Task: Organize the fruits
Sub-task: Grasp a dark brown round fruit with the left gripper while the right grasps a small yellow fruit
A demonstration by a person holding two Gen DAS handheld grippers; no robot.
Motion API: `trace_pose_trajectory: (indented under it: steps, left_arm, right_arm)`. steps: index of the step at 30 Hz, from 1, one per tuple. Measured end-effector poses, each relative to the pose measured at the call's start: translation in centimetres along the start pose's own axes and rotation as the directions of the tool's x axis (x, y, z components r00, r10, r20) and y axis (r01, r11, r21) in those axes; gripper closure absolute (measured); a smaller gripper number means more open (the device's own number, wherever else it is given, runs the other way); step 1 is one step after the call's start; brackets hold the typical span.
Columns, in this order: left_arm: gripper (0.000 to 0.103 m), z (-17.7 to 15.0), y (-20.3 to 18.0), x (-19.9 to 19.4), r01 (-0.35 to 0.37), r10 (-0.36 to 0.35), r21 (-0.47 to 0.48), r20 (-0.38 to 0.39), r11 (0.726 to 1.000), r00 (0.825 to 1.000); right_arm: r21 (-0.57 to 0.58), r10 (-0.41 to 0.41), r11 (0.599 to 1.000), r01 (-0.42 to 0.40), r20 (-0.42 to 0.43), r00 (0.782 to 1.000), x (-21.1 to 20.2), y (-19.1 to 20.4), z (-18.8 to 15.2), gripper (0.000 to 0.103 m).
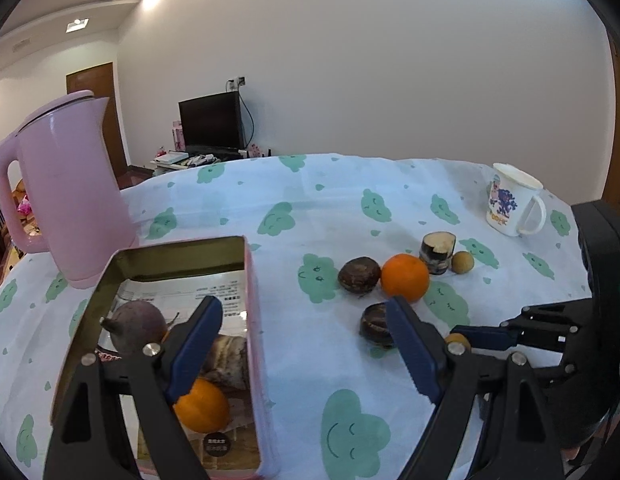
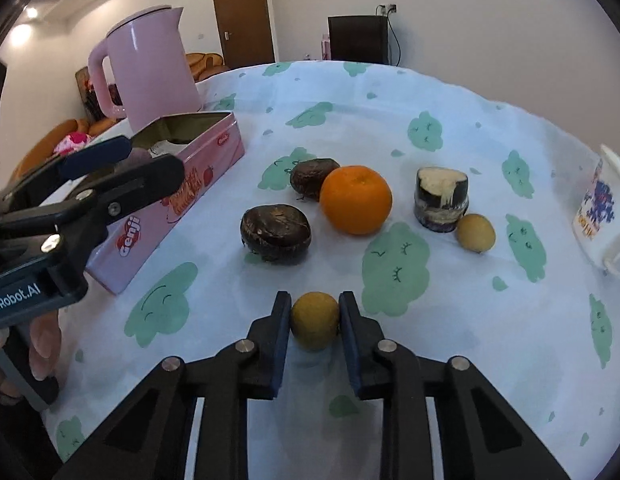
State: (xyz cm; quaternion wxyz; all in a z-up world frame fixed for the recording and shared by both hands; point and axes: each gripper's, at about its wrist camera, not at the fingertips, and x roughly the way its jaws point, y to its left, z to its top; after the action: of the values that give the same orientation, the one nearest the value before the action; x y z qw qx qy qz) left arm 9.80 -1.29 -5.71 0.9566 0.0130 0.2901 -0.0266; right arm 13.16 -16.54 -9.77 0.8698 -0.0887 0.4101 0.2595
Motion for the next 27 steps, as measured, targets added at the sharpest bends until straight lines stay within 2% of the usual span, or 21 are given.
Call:
trace_pose_trajectory:
  steps: [3, 11, 16, 18, 20, 23, 27]
  left_arm:
    - [0.017, 0.0, -0.5, 0.3, 0.009, -0.009, 0.014, -0.006, 1.000, 1.000]
    - [0.032, 0.1, -2.8, 2.3, 0.092, -0.088, 0.048, -0.086, 0.995, 0.992]
    - [0.043, 0.0, -3.7, 4.5, 0.162, -0.154, 0.032, -0.178, 0.986, 0.972]
    - [0.044, 0.0, -4.1, 5.4, 0.183, -0.173, 0.029, -0.211, 0.983, 0.962]
    - [0.052, -0.1, -4.4, 6.1, 0.191, -0.179, 0.028, -0.232, 0.981, 0.956]
    - [0.053, -0.3, -5.2, 6.9, 0.191, -0.170, 0.055, -0.270, 0.980, 0.948]
    - [0.057, -0.3, -4.8, 7.2, 0.213, -0.199, 0.024, -0.274, 0.977, 0.941]
  right_arm:
    - [0.009, -0.019, 1.000, 0.019, 0.017, 1.000, -0.3, -0.2, -0.1, 0.077]
    - [0.208, -0.082, 0.976, 0.061, 0.092, 0.992, -2.2, -3.8, -0.6, 0.077]
    - [0.246, -0.109, 0.966, 0.081, 0.103, 0.989, -2.7, -4.5, -0.7, 0.077]
    - [0.256, -0.115, 0.963, 0.085, 0.105, 0.988, -2.8, -4.7, -0.7, 0.077]
    - [0.256, -0.117, 0.963, 0.087, 0.103, 0.988, -2.7, -4.7, -0.7, 0.077]
    - [0.252, -0.122, 0.963, 0.094, 0.101, 0.987, -2.7, -4.6, -0.7, 0.077]
    - [0.248, -0.118, 0.964, 0.093, 0.092, 0.989, -2.4, -4.6, -0.6, 0.077]
